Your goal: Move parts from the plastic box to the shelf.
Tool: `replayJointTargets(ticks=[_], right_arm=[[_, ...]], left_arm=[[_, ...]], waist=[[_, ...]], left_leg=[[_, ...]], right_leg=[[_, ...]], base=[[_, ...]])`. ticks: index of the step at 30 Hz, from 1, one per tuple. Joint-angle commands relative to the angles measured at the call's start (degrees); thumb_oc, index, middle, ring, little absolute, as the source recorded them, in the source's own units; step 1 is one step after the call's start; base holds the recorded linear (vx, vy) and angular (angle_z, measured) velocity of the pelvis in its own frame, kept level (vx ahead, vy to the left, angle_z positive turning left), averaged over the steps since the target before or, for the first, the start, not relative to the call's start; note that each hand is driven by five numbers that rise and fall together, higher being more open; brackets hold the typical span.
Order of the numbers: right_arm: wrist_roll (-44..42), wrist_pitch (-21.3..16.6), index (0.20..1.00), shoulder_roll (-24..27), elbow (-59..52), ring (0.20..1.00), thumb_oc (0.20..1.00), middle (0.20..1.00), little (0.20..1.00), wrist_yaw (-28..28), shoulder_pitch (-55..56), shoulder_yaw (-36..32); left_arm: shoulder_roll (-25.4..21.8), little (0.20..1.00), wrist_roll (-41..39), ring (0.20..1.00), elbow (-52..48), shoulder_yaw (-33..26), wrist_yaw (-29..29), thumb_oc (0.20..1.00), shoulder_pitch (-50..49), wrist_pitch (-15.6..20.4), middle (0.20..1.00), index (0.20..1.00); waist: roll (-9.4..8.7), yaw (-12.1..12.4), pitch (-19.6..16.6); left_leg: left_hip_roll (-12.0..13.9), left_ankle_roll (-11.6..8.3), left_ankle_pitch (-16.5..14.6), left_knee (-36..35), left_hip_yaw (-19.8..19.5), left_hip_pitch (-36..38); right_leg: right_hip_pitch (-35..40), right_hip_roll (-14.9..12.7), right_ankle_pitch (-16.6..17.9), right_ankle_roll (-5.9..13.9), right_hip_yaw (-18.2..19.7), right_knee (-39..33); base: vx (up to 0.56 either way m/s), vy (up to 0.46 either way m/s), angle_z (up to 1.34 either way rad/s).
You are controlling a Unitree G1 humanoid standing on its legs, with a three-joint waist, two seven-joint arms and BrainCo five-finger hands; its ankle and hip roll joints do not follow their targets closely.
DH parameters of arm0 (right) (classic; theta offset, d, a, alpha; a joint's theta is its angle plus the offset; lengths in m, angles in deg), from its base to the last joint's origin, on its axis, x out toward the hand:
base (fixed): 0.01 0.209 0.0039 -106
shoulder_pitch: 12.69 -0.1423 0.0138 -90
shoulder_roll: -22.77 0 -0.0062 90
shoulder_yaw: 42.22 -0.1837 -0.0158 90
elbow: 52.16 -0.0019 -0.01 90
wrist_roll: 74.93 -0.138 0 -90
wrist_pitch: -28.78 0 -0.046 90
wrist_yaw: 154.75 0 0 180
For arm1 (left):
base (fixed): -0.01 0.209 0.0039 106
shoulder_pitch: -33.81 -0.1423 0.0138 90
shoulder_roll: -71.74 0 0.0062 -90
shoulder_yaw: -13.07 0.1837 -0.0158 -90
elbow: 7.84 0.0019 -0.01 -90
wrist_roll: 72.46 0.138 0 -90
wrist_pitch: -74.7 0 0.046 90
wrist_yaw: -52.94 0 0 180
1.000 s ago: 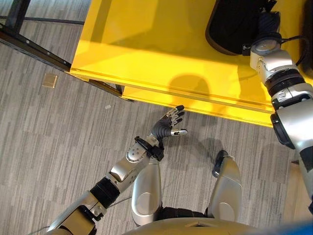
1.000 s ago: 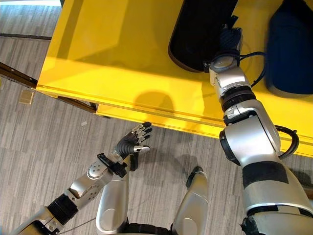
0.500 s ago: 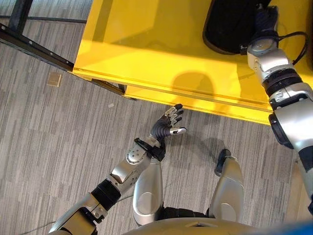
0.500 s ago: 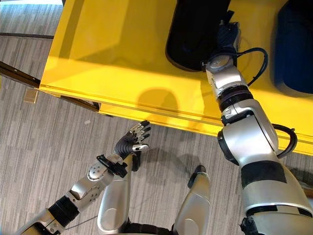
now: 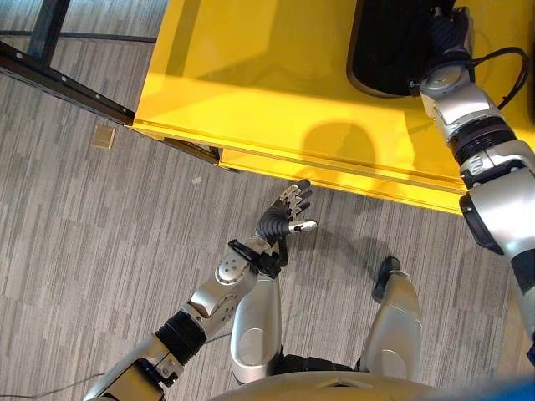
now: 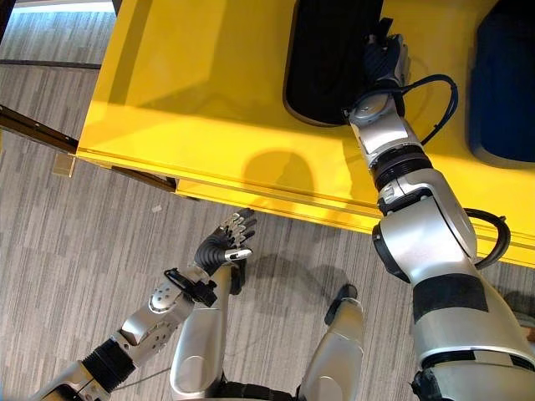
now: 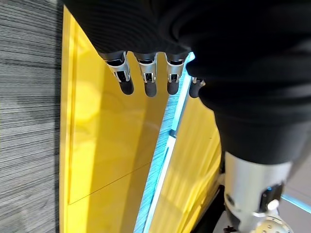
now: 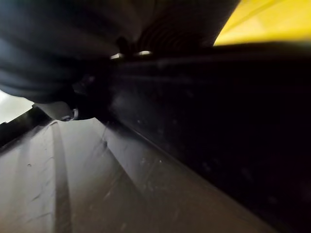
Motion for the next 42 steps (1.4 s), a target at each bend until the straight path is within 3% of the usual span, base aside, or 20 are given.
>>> replayJointTargets(ticks=[1, 11, 14, 28, 35, 42], right_arm=[[1.6, 3.5, 0.2, -2.9, 2.8, 0.2, 0.2, 0.2, 0.2, -1.9, 2.6, 1.7], [2.9, 5.9, 0.2, -3.6, 3.8, 0.2, 0.2, 0.2, 0.2, -5.0, 5.0, 2.6], [6.3, 6.1, 0.2, -3.7, 3.7, 0.2, 0.2, 0.2, 0.2, -4.8, 5.7, 2.8], [3.7, 7.8, 0.2, -4.4, 5.3, 0.2, 0.2, 0.2, 0.2, 0.7, 6.5, 1.7], [4.5, 8.8, 0.2, -2.9, 6.5, 0.2, 0.2, 0.2, 0.2, -0.1, 7.4, 1.0], [10.1, 9.6, 0.2, -2.6, 6.0, 0.2, 0.2, 0.2, 0.2, 1.3, 7.2, 2.0]], left_arm=[[0.5, 1.0, -0.3, 1.0, -2.4, 1.4, 1.2, 1.0, 0.7, 3.1, 1.0, 1.0], [1.0, 1.0, 0.6, 1.0, -2.1, 1.6, 1.1, 1.0, 0.4, 3.6, 1.0, 1.0], [1.0, 1.0, 0.8, 1.0, -2.4, 1.4, 1.1, 1.0, 0.3, 3.5, 1.0, 1.0], [1.6, 1.0, 0.6, 1.0, -2.4, 2.1, 0.0, 1.0, 1.3, 3.7, 1.0, 1.0], [1.9, 1.0, 0.2, 1.0, -2.1, 2.4, 0.2, 1.0, 1.1, 3.7, 1.0, 1.0], [2.0, 1.0, 0.3, 1.0, -2.8, 2.6, 0.4, 1.0, 1.0, 3.7, 1.0, 1.0]], waist=[[0.49, 3.2, 1.2], [0.7, 3.0, 1.2], [0.87, 2.9, 1.2], [1.35, 2.9, 1.2], [2.03, 2.6, 1.2], [2.31, 2.5, 1.2]], left_leg=[[-3.2, 5.09, -6.0, -2.5, 3.7, 2.7], [-3.2, 5.26, -5.5, -3.7, 4.2, 3.5], [-3.2, 5.29, -5.4, -3.8, 4.2, 3.6], [-3.6, 5.29, -4.4, -4.9, 4.0, 3.5], [-4.1, 5.39, -4.5, -5.1, 4.2, 3.9], [-4.3, 5.41, -4.1, -5.8, 4.2, 3.8]], right_leg=[[-4.0, 4.0, -6.2, -5.66, -6.7, 13.5], [-3.3, 4.3, -6.2, -5.75, -6.8, 12.8], [-3.4, 4.4, -6.1, -5.78, -6.7, 12.8], [-3.2, 4.7, -6.0, -5.92, -7.0, 12.2], [-3.2, 4.5, -6.2, -6.03, -6.9, 12.5], [-3.4, 4.7, -6.0, -6.02, -6.7, 12.3]], base=[[0.0, 0.0, 0.0], [0.0, -0.001, 0.0], [0.0, 0.0, 0.0], [0.0, 0.0, 0.0], [0.0, 0.0, 0.0], [0.0, 0.0, 0.0]])
